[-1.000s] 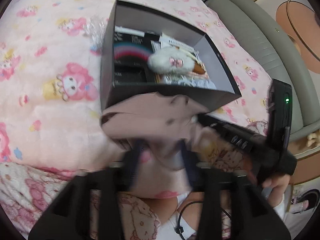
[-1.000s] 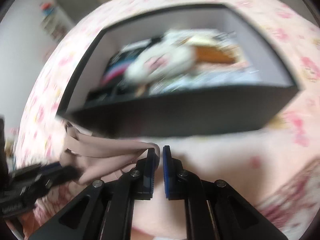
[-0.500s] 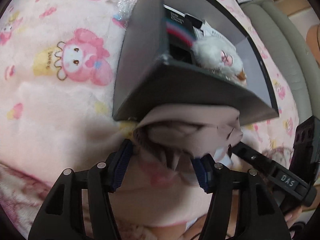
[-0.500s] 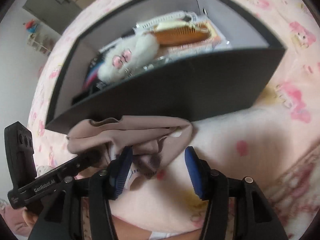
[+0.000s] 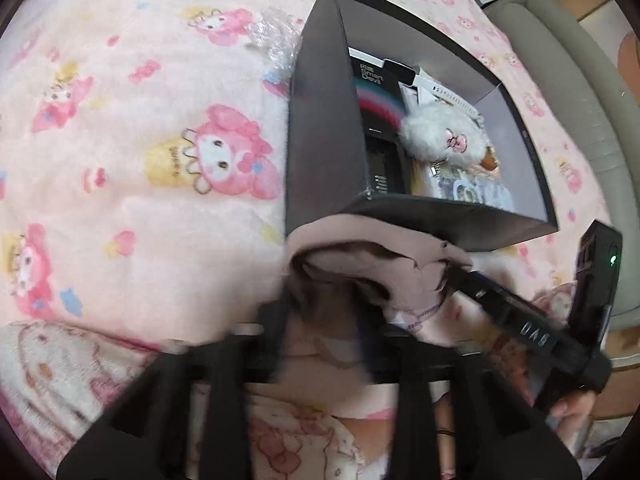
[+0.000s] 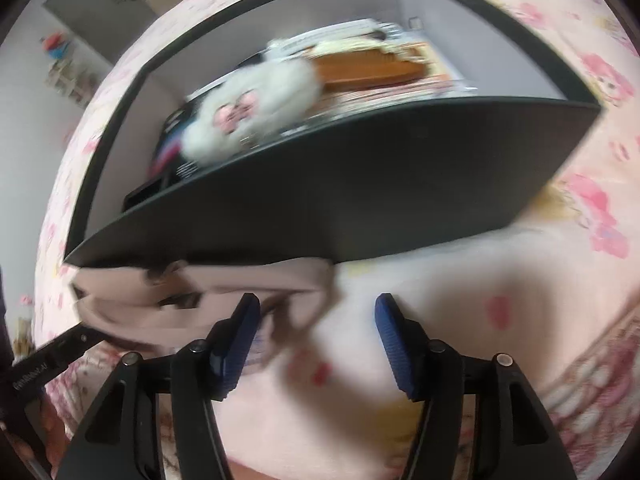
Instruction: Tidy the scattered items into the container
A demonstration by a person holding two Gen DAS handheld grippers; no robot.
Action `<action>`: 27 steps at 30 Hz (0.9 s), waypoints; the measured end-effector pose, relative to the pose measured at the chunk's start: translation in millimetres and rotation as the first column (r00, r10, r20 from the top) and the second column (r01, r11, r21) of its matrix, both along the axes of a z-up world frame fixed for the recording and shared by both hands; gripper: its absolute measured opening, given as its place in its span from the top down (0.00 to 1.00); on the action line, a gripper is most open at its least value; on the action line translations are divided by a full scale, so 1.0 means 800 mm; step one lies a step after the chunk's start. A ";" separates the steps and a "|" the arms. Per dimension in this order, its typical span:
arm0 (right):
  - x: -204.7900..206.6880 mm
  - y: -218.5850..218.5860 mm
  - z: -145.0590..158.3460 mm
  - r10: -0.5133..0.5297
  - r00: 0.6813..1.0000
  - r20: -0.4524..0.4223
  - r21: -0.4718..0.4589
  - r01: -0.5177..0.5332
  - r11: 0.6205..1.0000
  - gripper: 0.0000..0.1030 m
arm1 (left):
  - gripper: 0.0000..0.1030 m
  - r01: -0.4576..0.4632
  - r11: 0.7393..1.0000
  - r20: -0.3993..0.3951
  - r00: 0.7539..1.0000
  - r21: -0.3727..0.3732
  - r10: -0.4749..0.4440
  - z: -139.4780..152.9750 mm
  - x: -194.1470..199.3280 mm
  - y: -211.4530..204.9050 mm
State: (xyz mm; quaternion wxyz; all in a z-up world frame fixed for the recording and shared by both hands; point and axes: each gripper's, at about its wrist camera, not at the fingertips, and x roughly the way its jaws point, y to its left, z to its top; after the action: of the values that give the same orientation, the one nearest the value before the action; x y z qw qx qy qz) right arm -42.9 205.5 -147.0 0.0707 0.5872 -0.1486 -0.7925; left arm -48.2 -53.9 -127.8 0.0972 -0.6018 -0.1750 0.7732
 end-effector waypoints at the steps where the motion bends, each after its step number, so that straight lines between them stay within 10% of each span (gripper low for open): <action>1: 0.000 -0.004 0.000 0.015 1.000 -0.007 -0.013 -0.015 1.000 0.45 | 0.39 -0.005 1.000 0.004 1.000 0.014 0.005 -0.007 -0.002 -0.001; 14: -0.008 -0.032 -0.026 0.024 0.999 -0.038 0.014 -0.024 1.000 0.42 | 0.48 -0.003 0.998 -0.032 0.999 0.056 0.005 -0.037 -0.004 0.024; 20: 0.002 -0.041 -0.013 0.090 0.994 -0.068 0.035 -0.087 0.996 0.72 | 0.85 -0.021 1.000 -0.100 0.995 0.005 0.021 -0.022 0.009 0.026; 27: 0.020 -0.047 0.011 0.148 0.982 -0.114 0.068 -0.141 0.988 0.89 | 0.90 -0.011 0.998 -0.107 0.994 0.060 0.017 -0.017 0.035 0.026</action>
State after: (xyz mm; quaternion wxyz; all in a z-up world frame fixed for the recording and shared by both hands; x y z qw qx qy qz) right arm -27.0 167.8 -138.2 0.1194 0.5500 -0.0774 -0.8229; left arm -20.0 -33.0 -141.2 0.1187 -0.5549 -0.1964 0.7997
